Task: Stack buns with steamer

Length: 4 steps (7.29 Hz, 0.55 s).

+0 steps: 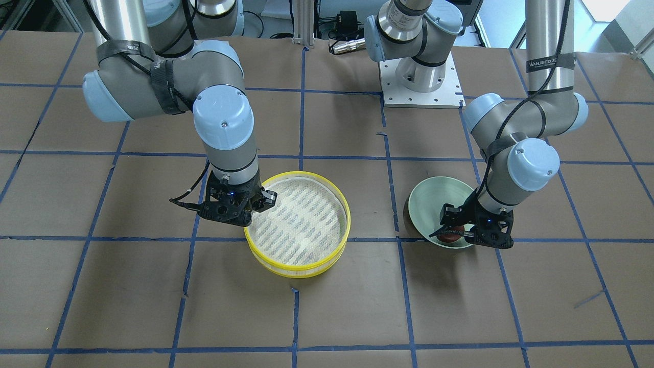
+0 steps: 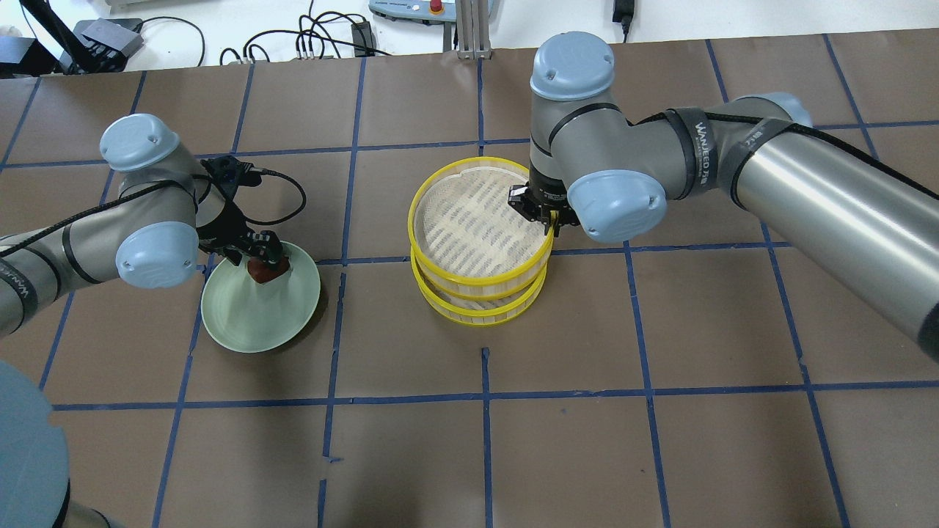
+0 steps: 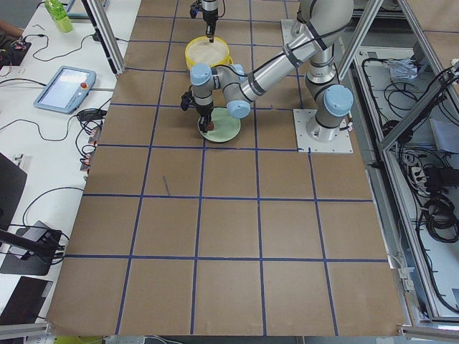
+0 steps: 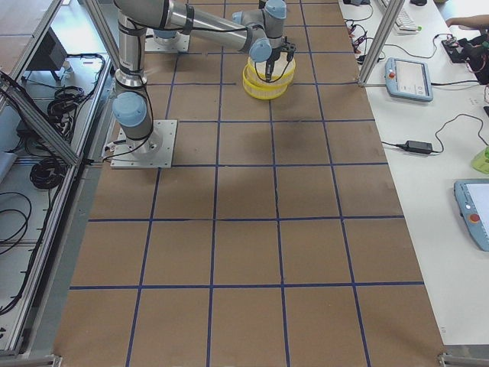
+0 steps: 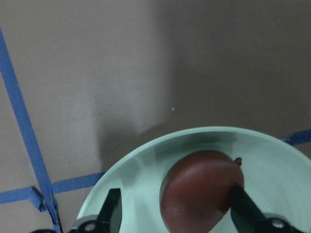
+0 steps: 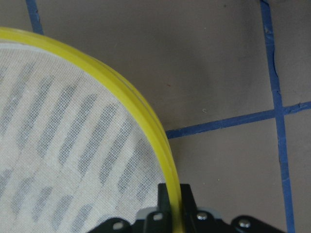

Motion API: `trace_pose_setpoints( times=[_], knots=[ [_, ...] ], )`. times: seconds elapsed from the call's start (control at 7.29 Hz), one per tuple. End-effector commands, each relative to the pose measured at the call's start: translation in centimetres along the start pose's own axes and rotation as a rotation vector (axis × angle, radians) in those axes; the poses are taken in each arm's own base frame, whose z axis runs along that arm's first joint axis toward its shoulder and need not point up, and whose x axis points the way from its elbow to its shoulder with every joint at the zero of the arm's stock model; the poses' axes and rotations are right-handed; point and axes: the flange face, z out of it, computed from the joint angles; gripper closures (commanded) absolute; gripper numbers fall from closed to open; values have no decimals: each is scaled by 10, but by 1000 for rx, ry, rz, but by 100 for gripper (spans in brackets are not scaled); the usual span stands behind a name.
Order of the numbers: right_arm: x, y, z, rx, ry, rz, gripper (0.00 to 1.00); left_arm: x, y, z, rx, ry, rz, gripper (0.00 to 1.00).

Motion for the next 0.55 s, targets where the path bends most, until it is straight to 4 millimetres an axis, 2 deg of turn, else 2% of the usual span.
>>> trace_pose_setpoints(
  times=[0.0, 0.14, 0.41],
  knots=[
    [-4, 5, 2, -3, 5, -10, 94, 1, 0, -4, 6, -3, -19, 89],
    [-7, 7, 3, -5, 6, -14, 93, 0, -1, -9, 18, -7, -19, 93],
    [-6, 8, 6, -12, 11, -15, 92, 3, 0, -35, 46, -26, -25, 92]
  ],
)
